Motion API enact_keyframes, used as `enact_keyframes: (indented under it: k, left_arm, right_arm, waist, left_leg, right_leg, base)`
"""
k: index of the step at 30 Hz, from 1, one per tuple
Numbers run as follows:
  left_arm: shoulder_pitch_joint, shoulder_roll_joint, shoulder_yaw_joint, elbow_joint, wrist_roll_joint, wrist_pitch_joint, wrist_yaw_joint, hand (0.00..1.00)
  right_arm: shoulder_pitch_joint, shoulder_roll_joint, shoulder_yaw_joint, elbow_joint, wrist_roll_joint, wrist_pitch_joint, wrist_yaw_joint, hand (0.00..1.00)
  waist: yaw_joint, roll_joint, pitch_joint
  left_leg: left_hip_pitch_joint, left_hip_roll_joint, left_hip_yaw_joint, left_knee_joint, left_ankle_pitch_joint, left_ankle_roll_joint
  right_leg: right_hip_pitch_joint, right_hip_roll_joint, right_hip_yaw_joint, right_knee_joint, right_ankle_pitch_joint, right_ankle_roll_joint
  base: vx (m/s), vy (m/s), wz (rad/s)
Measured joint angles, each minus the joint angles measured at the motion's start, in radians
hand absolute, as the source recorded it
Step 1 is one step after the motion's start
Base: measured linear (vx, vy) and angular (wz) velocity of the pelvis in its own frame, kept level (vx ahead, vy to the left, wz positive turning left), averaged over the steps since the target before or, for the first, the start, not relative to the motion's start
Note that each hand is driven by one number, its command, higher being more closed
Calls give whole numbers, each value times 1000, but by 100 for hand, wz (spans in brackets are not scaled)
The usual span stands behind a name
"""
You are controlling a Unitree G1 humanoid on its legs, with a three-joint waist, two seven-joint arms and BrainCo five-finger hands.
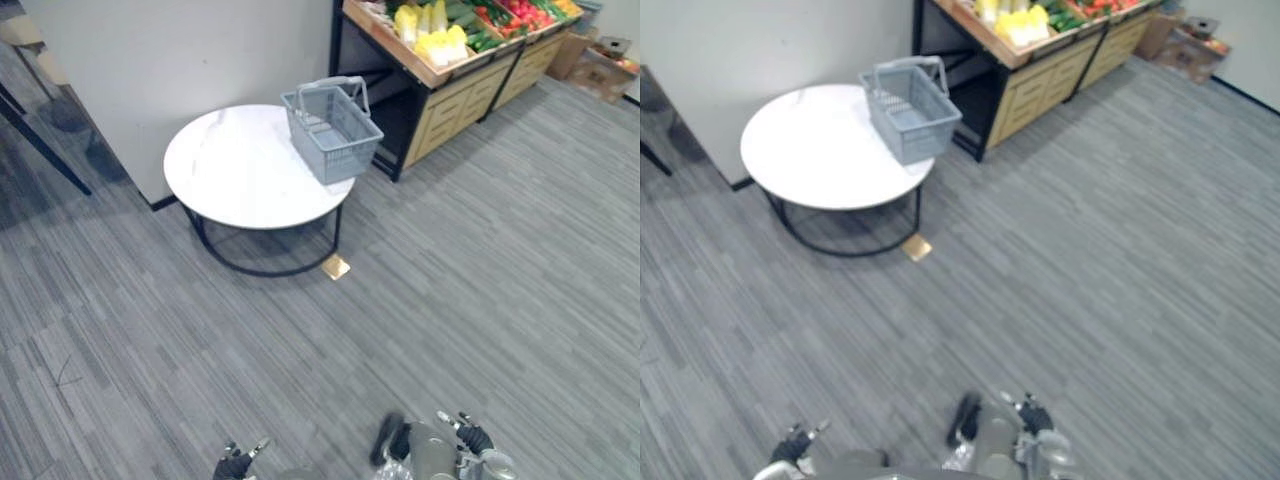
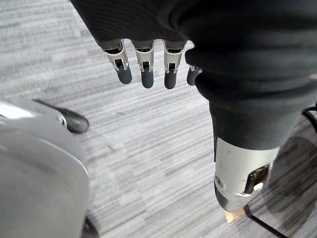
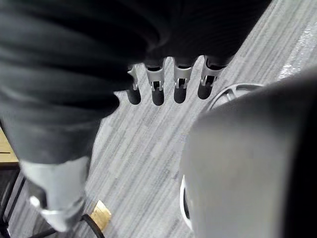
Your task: Pick vegetable in the basket
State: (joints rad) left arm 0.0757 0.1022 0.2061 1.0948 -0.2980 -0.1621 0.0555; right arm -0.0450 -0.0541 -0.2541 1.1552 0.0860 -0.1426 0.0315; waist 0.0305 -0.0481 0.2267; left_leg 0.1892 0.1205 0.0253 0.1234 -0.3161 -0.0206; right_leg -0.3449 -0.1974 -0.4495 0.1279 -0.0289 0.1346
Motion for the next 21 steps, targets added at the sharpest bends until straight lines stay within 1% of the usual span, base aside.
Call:
enact_keyframes:
  k: [1,2,3,4,5,6,7,8,9,10,11,12,13,14,15,16,17,18,19,20,21]
  left_arm:
    - [-2,-10,11,1,1,0,0,0]
    - [3,-14,29,8,2,0,-1,0]
    - [2,-12,36,14,4,0,-1,0]
    - [-7,-21,44,21,9,0,1,0]
    - [-4,-44,53,25,13,-1,-2,0]
    - [-4,-56,58,26,15,-2,-2,0]
    - [-4,-71,66,26,18,-1,-2,0]
    - [-4,-76,65,22,19,0,-6,0]
    - [-6,-76,66,18,20,1,-8,0]
    - [-15,-72,70,13,20,0,-11,0]
    - [-20,-66,72,-2,11,-1,-14,0]
    - [-25,-60,72,-11,5,-2,-13,0]
    - [-26,-57,66,-31,5,-3,-12,0]
    - [-29,-58,65,-38,4,-4,-12,0]
    - [-38,-57,64,-44,-6,-4,-13,0]
    - [-41,-58,64,-48,-12,-4,-13,0]
    - [-40,-61,64,-54,-12,-4,-12,0]
    - [-35,-67,64,-54,-12,-3,-6,0]
    - [-34,-68,65,-54,-12,-3,-3,0]
    - [-26,-66,74,-55,-12,-3,0,0]
    - [-27,-52,75,-59,-11,-3,3,0]
  right_arm:
    - [0,5,-17,-6,1,0,0,0]
    - [2,11,-18,-14,0,0,0,0]
    - [11,16,-16,-14,-2,1,0,0]
    - [5,13,-27,-18,-3,3,1,0]
    - [5,10,-46,-17,-6,-1,2,0]
    - [5,-4,-49,-15,-8,1,2,0]
    - [4,-18,-45,-9,-9,3,2,0]
    - [1,-27,-22,-4,-9,4,1,0]
    - [-4,-32,-10,0,-10,8,-1,0]
    - [-10,-33,-6,12,-10,14,-3,0]
    - [-13,-25,-3,25,-10,24,-6,0]
    - [-11,-18,0,26,-9,30,-9,0]
    - [-13,-15,13,27,-9,30,-18,0]
    - [-17,-16,22,28,-8,30,-24,0]
    - [-26,-15,26,27,-7,30,-27,0]
    - [-32,-8,26,15,-7,28,-28,0]
    - [-28,-5,28,-5,-7,28,-28,0]
    - [-10,-5,32,-25,-7,25,-28,0]
    - [-1,-5,39,-31,-7,25,-28,0]
    - [17,6,64,-41,-7,26,-30,0]
    - [23,21,76,-42,-7,26,-30,0]
  waist:
    - [-1,2,0]
    - [-8,-4,-4]
    - [-8,-19,-13]
    - [-3,0,-18]
    - [-3,24,-26]
    - [-4,42,-34]
    - [1,72,-42]
    - [1,92,-41]
    - [-1,88,-34]
    - [1,99,-25]
    - [6,76,-6]
    - [14,69,-2]
    - [22,61,-2]
    - [30,60,-1]
    - [44,59,-1]
    - [59,55,0]
    - [59,57,-2]
    - [57,69,-9]
    - [60,69,-10]
    - [67,52,-24]
    - [62,20,-33]
  left_leg:
    - [34,24,-2,-10,-27,-17]
    - [78,41,-7,-19,-43,-28]
    - [96,43,-8,-12,-45,-29]
    - [110,84,-11,42,-42,-41]
    - [80,119,-19,160,-6,-69]
    - [44,140,-24,263,22,-73]
    - [-27,168,-44,422,97,-76]
    - [-130,184,-68,627,257,-114]
    - [-208,191,-61,763,269,-138]
    - [-268,200,-27,882,246,-131]
    - [-328,204,30,971,191,-110]
    - [-370,198,66,990,155,-102]
    - [-440,182,99,959,116,-100]
    - [-470,177,116,921,100,-101]
    - [-523,167,140,796,78,-94]
    - [-547,150,159,602,85,-79]
    - [-548,134,161,425,123,-57]
    - [-549,118,167,212,205,-36]
    - [-548,111,165,159,273,-22]
    - [-526,86,189,142,364,-8]
    - [-526,56,195,138,349,2]
  right_leg:
    - [-15,5,31,-47,2,4]
    - [-15,3,57,-36,-1,5]
    - [-11,-1,71,-26,17,-6]
    - [-21,15,79,69,100,-30]
    - [-27,38,80,162,97,-75]
    - [-25,55,74,195,63,-121]
    - [-4,79,64,209,21,-134]
    - [35,101,59,201,-8,-143]
    - [75,115,61,177,-22,-151]
    - [142,131,64,135,-27,-157]
    - [238,142,70,70,-31,-155]
    - [302,142,70,30,-35,-149]
    - [362,143,70,-18,-35,-148]
    - [386,144,71,-38,-34,-146]
    - [426,143,66,-78,-32,-141]
    - [467,135,45,-115,-38,-105]
    - [495,132,31,-142,-45,-75]
    - [525,130,21,-157,-63,-44]
    - [543,125,19,-157,-77,-25]
    - [573,100,20,-153,-100,-2]
    - [573,78,17,-151,-107,-6]
  base:
    - [669,-289,36]
    - [854,-413,42]
    - [888,-457,36]
    - [896,-532,26]
    - [727,-477,13]
    - [583,-406,-4]
    - [601,-314,-23]
    - [749,-281,-23]
    - [872,-285,-12]
    - [822,-236,-2]
    - [636,-178,5]
    - [569,-128,8]
    - [417,-70,-1]
    - [482,-32,-21]
    - [523,62,-34]
    - [511,94,-31]
    - [500,178,-10]
    - [343,181,7]
    - [489,274,14]
    - [420,213,24]
    - [515,218,20]
